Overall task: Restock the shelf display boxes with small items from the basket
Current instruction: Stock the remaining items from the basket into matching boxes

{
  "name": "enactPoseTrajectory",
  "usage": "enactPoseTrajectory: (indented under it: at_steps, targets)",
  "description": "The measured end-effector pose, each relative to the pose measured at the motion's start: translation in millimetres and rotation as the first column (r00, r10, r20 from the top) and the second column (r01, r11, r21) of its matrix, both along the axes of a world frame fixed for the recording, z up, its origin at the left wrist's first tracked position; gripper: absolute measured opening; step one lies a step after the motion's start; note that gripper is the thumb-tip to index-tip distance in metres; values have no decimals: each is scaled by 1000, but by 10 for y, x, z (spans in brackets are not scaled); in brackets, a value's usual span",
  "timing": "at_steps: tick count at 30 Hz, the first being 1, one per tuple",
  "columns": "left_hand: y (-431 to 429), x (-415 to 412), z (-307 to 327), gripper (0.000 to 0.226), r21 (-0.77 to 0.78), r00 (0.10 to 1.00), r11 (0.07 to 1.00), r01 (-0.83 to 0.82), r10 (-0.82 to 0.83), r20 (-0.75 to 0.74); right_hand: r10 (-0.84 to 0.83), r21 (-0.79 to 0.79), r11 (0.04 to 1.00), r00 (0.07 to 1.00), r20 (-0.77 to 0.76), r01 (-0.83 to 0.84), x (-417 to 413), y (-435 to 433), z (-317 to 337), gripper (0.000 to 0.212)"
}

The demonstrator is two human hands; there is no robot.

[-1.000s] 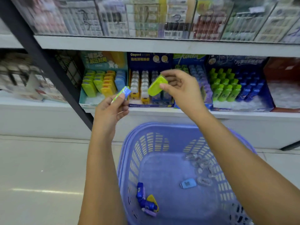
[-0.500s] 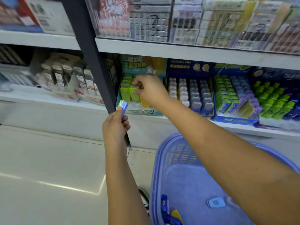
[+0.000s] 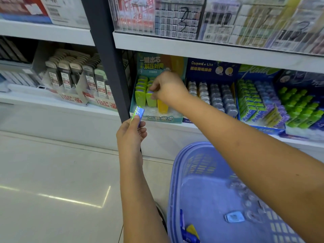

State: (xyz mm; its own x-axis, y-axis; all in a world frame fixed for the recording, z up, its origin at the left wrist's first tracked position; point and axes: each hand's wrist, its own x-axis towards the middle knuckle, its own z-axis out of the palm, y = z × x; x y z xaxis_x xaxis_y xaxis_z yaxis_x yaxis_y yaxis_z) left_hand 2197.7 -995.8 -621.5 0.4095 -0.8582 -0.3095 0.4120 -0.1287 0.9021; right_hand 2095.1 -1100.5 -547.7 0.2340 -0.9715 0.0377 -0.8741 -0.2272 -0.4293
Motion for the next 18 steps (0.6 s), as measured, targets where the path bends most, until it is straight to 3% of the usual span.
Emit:
enactPoseTrajectory:
  at_steps: [3, 8, 12, 14, 16, 18]
  targets:
    - [-1, -1, -2, 12, -5, 1000, 1000, 9, -9, 2, 11, -162, 986, 981, -195, -43, 80, 94, -124, 22]
    - [22, -11, 42, 10, -17, 999, 999, 42, -42, 3, 3, -286, 954, 955, -296, -91, 31, 197, -205, 31]
    - [71, -39, 107, 8, -43, 996, 997, 68, -66, 52, 62, -167, 977, 921, -385, -136, -67, 186, -111, 33]
    - [101, -77, 116, 8, -63, 990, 992, 106, -99, 100, 82, -115, 986, 956, -282, -118, -138, 267, -108, 38]
    - [123, -139, 132, 8, -92, 980, 982, 163, -150, 133, 71, -116, 991, 997, 27, -68, -245, 424, -146, 36]
    - [125, -238, 162, 13, -124, 962, 964, 234, -212, 170, 29, -33, 999, 917, 398, -17, -395, 660, -152, 24]
